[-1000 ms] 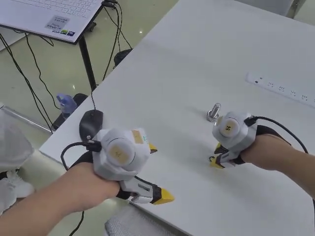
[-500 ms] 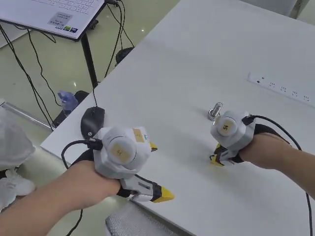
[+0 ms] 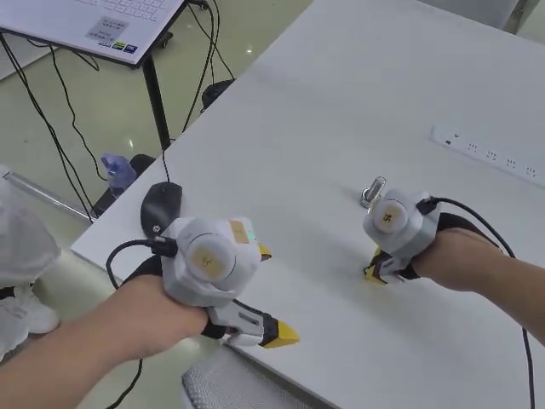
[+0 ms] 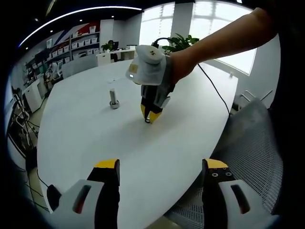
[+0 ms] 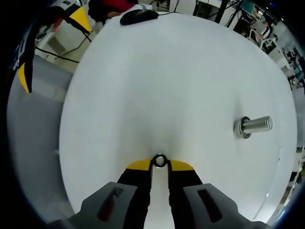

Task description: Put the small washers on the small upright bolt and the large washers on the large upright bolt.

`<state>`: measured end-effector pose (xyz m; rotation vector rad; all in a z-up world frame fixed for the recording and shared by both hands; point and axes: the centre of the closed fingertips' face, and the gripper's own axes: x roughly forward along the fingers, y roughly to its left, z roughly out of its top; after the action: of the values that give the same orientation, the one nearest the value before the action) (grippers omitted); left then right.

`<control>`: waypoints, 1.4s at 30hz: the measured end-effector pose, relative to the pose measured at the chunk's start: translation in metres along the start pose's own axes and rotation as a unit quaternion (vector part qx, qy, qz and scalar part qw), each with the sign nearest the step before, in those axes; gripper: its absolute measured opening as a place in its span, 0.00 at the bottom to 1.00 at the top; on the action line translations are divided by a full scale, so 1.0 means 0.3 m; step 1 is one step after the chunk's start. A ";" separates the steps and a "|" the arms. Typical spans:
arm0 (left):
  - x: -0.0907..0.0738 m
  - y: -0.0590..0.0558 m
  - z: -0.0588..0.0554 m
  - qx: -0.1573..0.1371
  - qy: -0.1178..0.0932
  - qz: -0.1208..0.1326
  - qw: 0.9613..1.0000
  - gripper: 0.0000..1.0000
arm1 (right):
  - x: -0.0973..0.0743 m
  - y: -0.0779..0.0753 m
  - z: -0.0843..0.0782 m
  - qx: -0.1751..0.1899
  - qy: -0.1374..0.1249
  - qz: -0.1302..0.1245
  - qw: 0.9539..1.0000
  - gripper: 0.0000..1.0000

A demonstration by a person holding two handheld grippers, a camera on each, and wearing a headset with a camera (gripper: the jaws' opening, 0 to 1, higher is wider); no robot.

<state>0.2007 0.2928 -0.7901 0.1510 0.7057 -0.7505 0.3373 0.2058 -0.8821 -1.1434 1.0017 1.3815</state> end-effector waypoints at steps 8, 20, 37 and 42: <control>-0.007 -0.003 -0.009 0.000 0.004 0.001 1.000 0.69 | -0.002 0.002 0.001 0.020 -0.008 0.001 1.000 0.13; 0.001 -0.010 -0.001 0.008 0.003 -0.003 1.000 0.69 | -0.082 -0.021 -0.078 0.040 -0.004 -0.015 0.999 0.13; 0.018 -0.020 0.024 0.021 0.006 -0.018 1.000 0.73 | -0.242 -0.070 -0.354 0.087 0.023 -0.042 0.995 0.13; 0.029 -0.024 0.033 0.019 0.005 -0.021 1.000 0.75 | -0.275 -0.104 -0.413 0.111 0.020 -0.050 0.992 0.13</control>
<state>0.2055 0.2788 -0.7872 0.1758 0.7054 -0.8040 0.3836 0.0724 -0.8254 -1.0426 1.0836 1.1411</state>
